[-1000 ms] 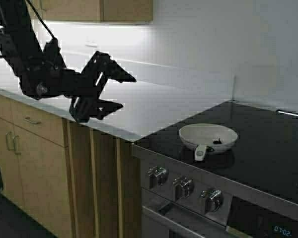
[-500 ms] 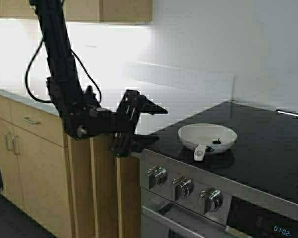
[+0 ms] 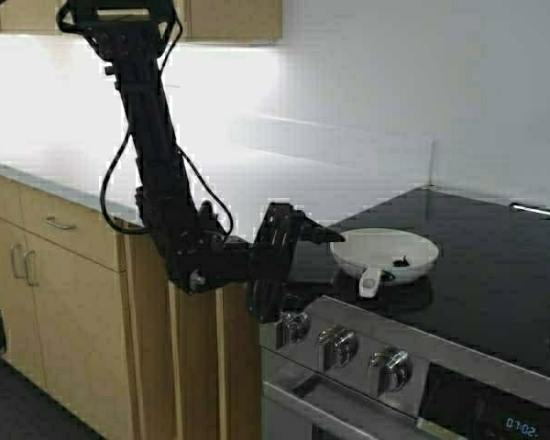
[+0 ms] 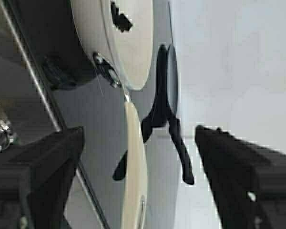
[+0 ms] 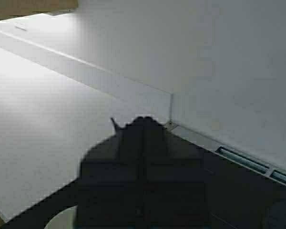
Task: Wash the pan
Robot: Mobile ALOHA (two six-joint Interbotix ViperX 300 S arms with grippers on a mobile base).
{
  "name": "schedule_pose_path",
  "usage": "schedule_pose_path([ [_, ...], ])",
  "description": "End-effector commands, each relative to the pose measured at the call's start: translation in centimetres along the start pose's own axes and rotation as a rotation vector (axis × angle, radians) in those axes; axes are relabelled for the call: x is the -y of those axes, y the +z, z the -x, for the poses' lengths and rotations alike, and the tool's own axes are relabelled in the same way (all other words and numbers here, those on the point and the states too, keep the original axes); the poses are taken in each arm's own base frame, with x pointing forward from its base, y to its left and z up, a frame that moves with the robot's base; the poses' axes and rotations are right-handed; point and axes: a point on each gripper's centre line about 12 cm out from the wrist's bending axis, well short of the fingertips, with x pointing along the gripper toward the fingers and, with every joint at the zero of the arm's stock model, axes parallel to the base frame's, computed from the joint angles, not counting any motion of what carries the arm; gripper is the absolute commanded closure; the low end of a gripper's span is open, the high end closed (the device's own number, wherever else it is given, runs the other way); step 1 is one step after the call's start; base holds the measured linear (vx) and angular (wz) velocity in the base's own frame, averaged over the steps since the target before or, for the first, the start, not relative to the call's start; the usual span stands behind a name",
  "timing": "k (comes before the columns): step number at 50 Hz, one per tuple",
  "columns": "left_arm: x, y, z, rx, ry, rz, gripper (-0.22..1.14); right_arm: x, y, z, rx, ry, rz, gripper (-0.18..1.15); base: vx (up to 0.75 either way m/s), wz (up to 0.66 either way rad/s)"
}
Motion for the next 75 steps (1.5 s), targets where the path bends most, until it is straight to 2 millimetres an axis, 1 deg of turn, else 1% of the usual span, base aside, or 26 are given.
schedule_pose_path([
  [1,1.6,-0.3,-1.7,-0.012,-0.051,-0.013,-0.10,0.0,0.4,-0.2,0.012,0.002,0.000,0.92,0.00,0.00],
  [8,1.6,-0.7,-2.8,-0.022,-0.063,-0.005,-0.10,0.0,0.4,-0.2,0.012,0.000,-0.002,0.92,0.00,0.00],
  [20,1.4,-1.0,-4.1,-0.033,-0.076,0.041,-0.10,0.0,0.5,-0.2,0.014,0.000,0.000,0.92,0.00,0.00],
  [44,2.4,-3.2,-7.5,-0.078,-0.081,0.017,-0.10,0.0,0.4,-0.2,0.012,0.002,-0.002,0.92,0.00,0.00],
  [51,2.7,-3.4,-7.9,-0.082,-0.089,0.013,-0.10,0.0,0.4,-0.2,0.011,0.000,0.000,0.92,0.00,0.00],
  [62,2.7,-3.5,-7.9,-0.085,-0.099,0.044,-0.08,0.0,0.4,-0.2,0.011,0.000,0.000,0.92,0.00,0.00],
  [65,2.4,-3.6,-7.8,-0.088,-0.101,0.071,-0.04,0.0,0.4,-0.2,0.011,0.000,-0.002,0.92,0.00,0.00],
  [69,2.2,-3.6,-7.7,-0.090,-0.115,0.105,0.10,0.0,0.4,-0.2,0.011,0.002,-0.002,0.92,0.00,0.00],
  [72,2.1,-3.8,-7.6,-0.095,-0.131,0.131,0.29,0.0,0.4,-0.2,0.011,0.000,-0.002,0.92,0.00,0.00],
  [75,2.0,-3.8,-7.6,-0.096,-0.150,0.161,0.55,0.0,0.4,-0.2,0.011,0.000,-0.002,0.92,0.00,0.00],
])
